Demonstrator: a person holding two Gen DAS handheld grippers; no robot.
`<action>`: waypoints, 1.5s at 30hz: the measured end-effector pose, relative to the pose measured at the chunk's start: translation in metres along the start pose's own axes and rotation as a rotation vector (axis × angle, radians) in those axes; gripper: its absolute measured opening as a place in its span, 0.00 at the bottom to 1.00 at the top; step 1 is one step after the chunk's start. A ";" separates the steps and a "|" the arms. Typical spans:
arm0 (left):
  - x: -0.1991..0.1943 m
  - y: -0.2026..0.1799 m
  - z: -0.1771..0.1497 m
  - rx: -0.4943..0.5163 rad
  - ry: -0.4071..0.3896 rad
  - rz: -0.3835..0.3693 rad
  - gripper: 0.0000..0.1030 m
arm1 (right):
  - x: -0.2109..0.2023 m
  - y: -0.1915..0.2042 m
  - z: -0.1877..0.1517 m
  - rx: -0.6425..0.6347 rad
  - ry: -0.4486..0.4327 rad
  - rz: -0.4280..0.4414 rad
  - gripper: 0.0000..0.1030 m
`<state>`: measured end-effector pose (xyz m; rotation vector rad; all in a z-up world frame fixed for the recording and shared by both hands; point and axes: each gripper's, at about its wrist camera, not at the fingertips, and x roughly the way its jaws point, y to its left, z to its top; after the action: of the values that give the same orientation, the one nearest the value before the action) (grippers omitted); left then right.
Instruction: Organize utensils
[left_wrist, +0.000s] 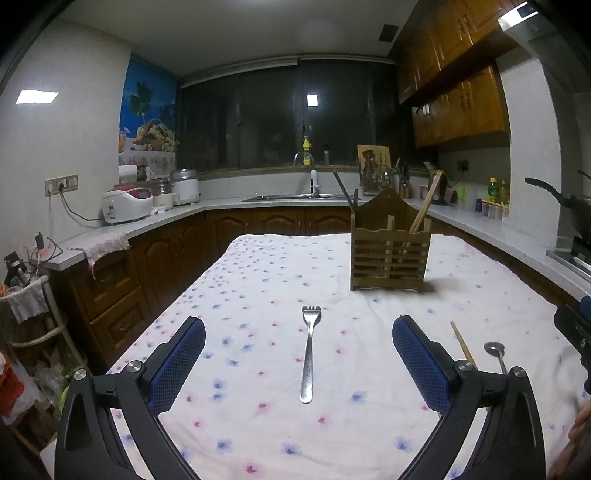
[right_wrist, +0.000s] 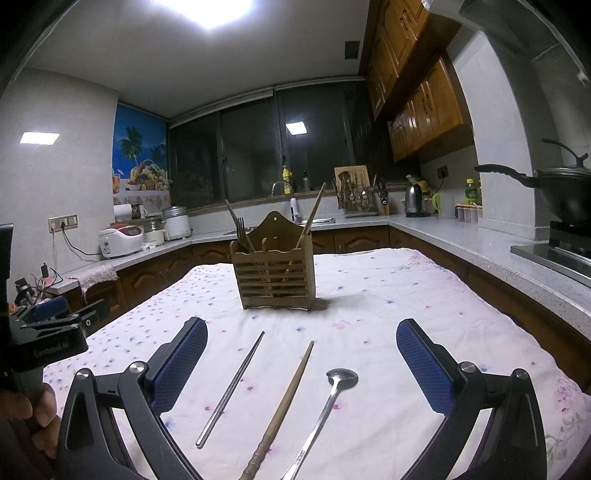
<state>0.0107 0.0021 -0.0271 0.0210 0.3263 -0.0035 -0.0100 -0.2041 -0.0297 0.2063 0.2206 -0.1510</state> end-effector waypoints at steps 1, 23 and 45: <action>0.000 0.000 0.000 0.001 -0.001 -0.001 0.99 | 0.000 0.000 0.000 -0.001 0.001 0.000 1.00; 0.002 -0.004 0.000 0.011 -0.009 -0.005 0.99 | 0.001 0.001 0.000 0.002 0.002 0.000 1.00; 0.010 -0.008 0.006 0.012 0.015 -0.030 0.99 | 0.004 0.006 -0.001 0.023 0.034 -0.016 1.00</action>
<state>0.0223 -0.0060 -0.0253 0.0277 0.3416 -0.0352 -0.0057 -0.1988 -0.0306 0.2305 0.2545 -0.1664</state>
